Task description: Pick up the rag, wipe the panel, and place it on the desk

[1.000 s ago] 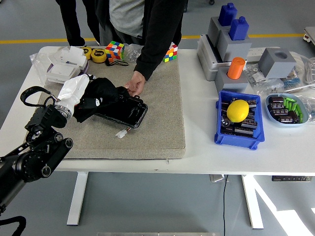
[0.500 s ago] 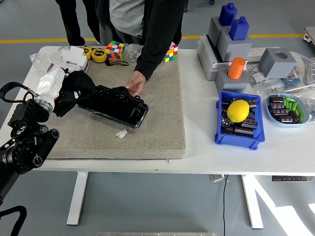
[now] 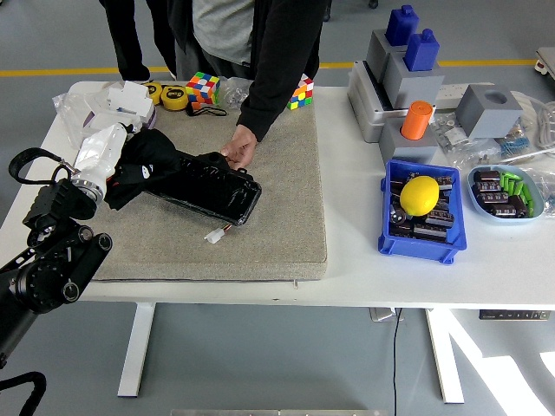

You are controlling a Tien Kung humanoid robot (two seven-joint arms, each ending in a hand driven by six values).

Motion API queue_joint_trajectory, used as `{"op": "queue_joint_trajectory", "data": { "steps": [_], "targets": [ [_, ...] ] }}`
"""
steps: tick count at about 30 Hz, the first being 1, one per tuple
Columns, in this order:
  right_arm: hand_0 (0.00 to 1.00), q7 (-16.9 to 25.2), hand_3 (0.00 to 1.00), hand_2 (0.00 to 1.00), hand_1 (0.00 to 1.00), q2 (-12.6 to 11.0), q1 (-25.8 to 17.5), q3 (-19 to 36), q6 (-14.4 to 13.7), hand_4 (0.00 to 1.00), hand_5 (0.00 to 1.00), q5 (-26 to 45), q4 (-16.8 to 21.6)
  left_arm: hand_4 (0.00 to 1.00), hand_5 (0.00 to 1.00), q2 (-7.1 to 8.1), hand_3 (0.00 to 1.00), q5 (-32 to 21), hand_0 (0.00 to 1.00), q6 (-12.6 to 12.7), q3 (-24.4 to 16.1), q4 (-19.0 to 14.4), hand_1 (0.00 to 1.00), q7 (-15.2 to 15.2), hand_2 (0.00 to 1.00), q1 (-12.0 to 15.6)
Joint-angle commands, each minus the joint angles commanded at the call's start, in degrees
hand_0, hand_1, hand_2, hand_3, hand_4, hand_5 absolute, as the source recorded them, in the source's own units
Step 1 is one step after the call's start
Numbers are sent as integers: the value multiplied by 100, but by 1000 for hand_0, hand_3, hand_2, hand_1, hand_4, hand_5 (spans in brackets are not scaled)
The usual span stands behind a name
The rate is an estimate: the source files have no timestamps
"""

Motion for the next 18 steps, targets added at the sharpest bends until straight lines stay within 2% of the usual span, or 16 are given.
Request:
{"op": "queue_joint_trajectory", "data": {
  "steps": [6,14,18],
  "targets": [
    [589,-1,521,479,564,1,0,6,1,910,361,0,2,715,2,-22,547,-162,184,-49,475,-313,169,74,296,27],
    [590,0,521,479,564,-1,-11,2,2,911,360,-5,1,715,2,-47,547,-463,185,-91,1383,-765,169,132,296,96],
    [589,1,521,479,564,5,-4,27,2,912,363,-19,3,715,2,-62,547,-546,185,-77,1677,-964,169,130,296,91]
  ]
}}
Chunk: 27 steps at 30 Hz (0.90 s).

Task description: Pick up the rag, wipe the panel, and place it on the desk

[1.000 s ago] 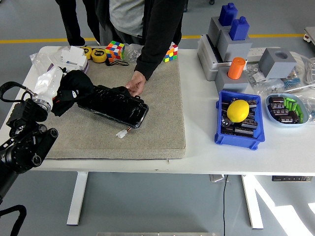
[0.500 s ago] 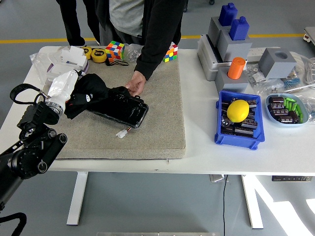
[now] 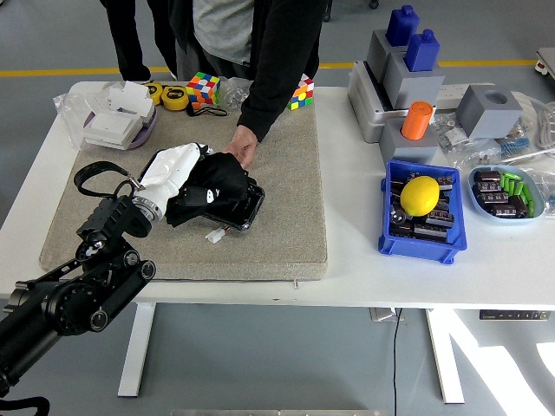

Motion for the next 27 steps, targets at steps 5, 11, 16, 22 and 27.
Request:
{"op": "queue_joint_trajectory", "data": {
  "steps": [5,11,16,22,27],
  "targets": [
    [589,3,521,479,564,4,2,23,2,912,363,-5,6,715,2,-31,547,-63,185,10,312,-166,169,-7,296,-13],
    [590,4,521,479,564,-9,0,12,3,912,363,-7,3,715,2,-87,547,-110,185,35,516,-331,169,-35,296,-16],
    [589,4,521,480,564,-16,11,-26,3,913,364,6,6,716,2,-124,547,-87,186,50,467,-211,169,-48,296,-33],
    [589,4,521,479,564,-23,9,-14,3,913,363,1,3,716,2,-54,547,48,186,75,148,60,169,-81,296,-19],
    [589,3,521,479,564,-27,3,-21,4,913,364,-1,6,716,2,-3,547,116,186,88,-106,164,169,-101,296,-1]
  ]
}}
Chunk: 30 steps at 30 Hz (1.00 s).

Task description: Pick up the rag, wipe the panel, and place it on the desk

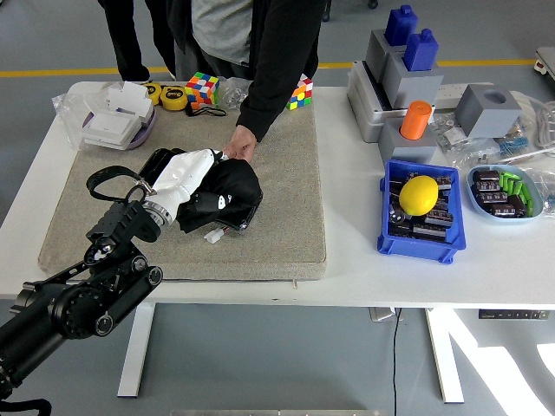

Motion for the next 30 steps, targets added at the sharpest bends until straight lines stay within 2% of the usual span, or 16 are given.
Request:
{"op": "queue_joint_trajectory", "data": {
  "steps": [8,17,24,30],
  "targets": [
    [590,0,521,479,564,-11,9,-46,2,914,364,24,22,716,2,15,547,139,187,62,-562,309,169,-92,296,-15],
    [589,-1,521,479,564,-8,5,-20,4,914,365,25,28,716,2,-2,547,347,186,145,-1219,801,169,-187,296,-81],
    [590,-2,521,479,564,-10,2,-22,5,914,364,26,40,716,2,-14,547,508,186,287,-1719,1104,169,-301,297,-55],
    [590,-3,521,479,564,-7,10,-17,5,914,364,29,47,717,2,-3,547,607,187,506,-2020,1201,169,-335,297,-42]
  ]
}}
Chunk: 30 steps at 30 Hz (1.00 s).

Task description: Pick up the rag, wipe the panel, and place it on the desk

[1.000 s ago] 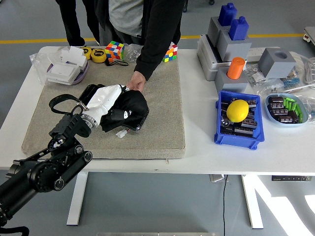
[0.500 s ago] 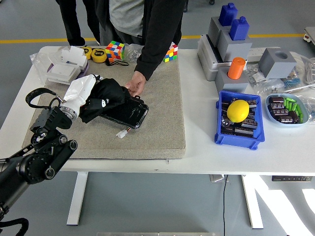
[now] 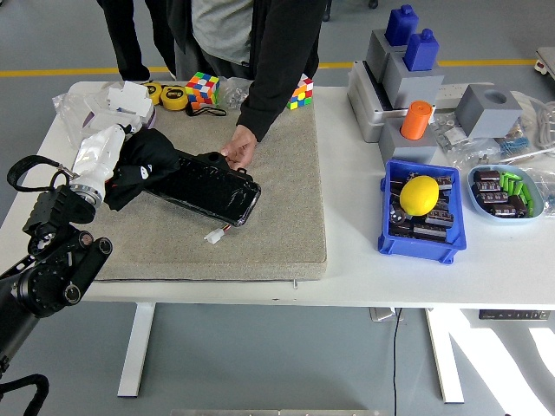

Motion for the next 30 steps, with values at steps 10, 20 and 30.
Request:
{"op": "queue_joint_trajectory", "data": {
  "steps": [10,20,30],
  "targets": [
    [590,-3,521,479,564,5,-2,7,0,914,364,-4,23,717,2,114,547,133,187,130,-693,-77,169,48,300,264],
    [590,-3,521,479,565,26,-38,82,3,913,364,-56,26,766,2,177,561,-223,303,12,-990,-222,443,-44,492,749],
    [590,-4,521,479,565,19,-13,41,4,914,364,-25,56,845,100,80,573,-359,419,-254,-864,-278,548,213,557,881]
  ]
}}
